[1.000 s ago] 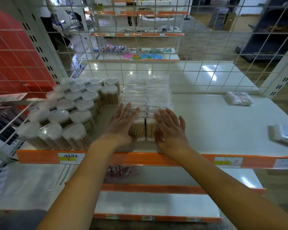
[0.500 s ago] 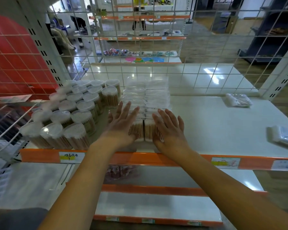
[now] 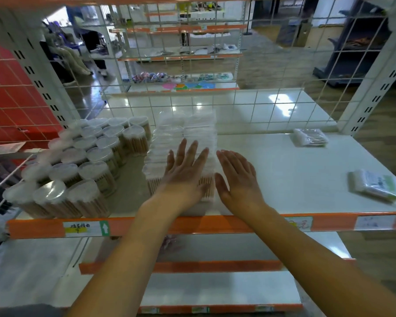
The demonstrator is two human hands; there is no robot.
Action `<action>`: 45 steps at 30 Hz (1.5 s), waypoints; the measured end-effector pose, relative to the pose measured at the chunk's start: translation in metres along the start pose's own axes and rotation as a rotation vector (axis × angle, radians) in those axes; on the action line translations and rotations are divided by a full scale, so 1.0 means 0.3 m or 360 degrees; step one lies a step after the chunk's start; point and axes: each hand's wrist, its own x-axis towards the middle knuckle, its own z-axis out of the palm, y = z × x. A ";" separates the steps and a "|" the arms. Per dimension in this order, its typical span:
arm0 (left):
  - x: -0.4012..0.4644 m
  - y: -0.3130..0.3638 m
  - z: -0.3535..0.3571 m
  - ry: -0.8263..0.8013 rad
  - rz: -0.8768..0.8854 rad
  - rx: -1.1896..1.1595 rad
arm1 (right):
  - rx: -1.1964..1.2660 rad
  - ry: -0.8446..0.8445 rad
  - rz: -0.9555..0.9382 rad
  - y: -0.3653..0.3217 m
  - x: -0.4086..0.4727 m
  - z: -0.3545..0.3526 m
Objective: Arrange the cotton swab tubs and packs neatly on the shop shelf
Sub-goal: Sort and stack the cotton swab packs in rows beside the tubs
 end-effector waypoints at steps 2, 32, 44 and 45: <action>0.017 0.044 0.006 0.0001 0.0030 0.0018 | 0.0052 0.0016 0.0058 0.029 -0.013 -0.015; 0.236 0.592 0.259 -0.0063 0.0367 -0.0192 | -0.0135 0.0093 0.0405 0.677 -0.185 -0.264; 0.283 0.637 0.291 -0.0057 0.0403 -0.0347 | -0.0461 -0.0503 0.1142 0.786 -0.177 -0.335; 0.286 0.638 0.294 -0.0060 0.0396 -0.0358 | -0.0481 -0.0540 0.1137 0.785 -0.181 -0.332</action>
